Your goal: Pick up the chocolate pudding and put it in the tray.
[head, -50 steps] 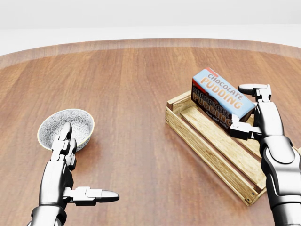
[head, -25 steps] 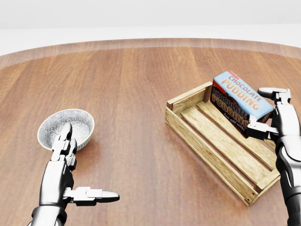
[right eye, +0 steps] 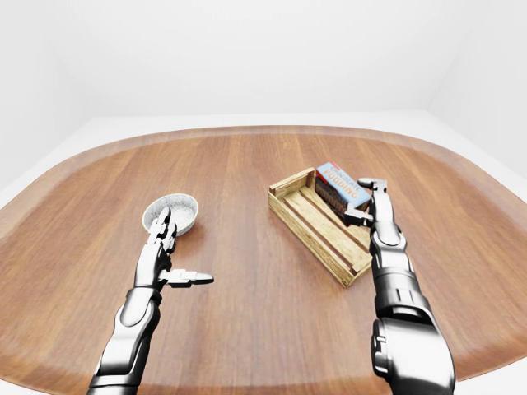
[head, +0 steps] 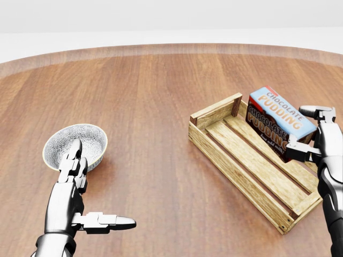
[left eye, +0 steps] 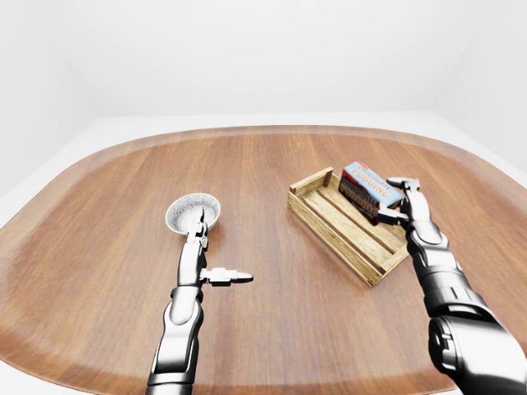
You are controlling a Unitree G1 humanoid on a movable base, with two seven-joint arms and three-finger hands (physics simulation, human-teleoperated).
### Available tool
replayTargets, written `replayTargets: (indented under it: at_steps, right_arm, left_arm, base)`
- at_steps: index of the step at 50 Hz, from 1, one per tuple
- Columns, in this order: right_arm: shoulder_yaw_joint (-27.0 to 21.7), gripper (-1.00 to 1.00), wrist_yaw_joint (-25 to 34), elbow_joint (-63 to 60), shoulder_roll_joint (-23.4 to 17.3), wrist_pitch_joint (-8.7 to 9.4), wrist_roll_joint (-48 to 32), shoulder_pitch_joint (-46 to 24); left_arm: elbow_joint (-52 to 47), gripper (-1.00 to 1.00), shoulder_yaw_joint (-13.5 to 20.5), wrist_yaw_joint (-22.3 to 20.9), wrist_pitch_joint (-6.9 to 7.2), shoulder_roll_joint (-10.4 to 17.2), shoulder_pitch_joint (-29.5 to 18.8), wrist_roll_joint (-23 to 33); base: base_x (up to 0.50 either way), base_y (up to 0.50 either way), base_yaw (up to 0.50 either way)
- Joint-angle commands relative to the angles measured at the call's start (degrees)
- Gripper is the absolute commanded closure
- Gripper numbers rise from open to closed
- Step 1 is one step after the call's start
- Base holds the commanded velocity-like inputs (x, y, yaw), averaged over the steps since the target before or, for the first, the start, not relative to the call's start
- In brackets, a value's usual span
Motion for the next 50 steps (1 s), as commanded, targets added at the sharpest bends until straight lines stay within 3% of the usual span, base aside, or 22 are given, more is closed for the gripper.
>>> replayTargets:
  at_steps: [1, 50]
  right_arm:
    - [-0.42, 1.00, -0.75, 4.85, -0.28, 0.00, 0.69, -2.06]
    - [1.06, 1.00, -5.59, 17.97, 1.14, 0.00, -4.07, -12.17]
  left_arm:
    - [0.11, -1.00, 0.09, -0.21, 0.41, 0.02, -0.10, -0.34]
    - [0.11, -1.00, 0.09, -0.20, 0.40, 0.02, -0.10, -0.35]
  base:
    - [0.00, 0.00, 0.00]
    - [0.00, 0.00, 0.00]
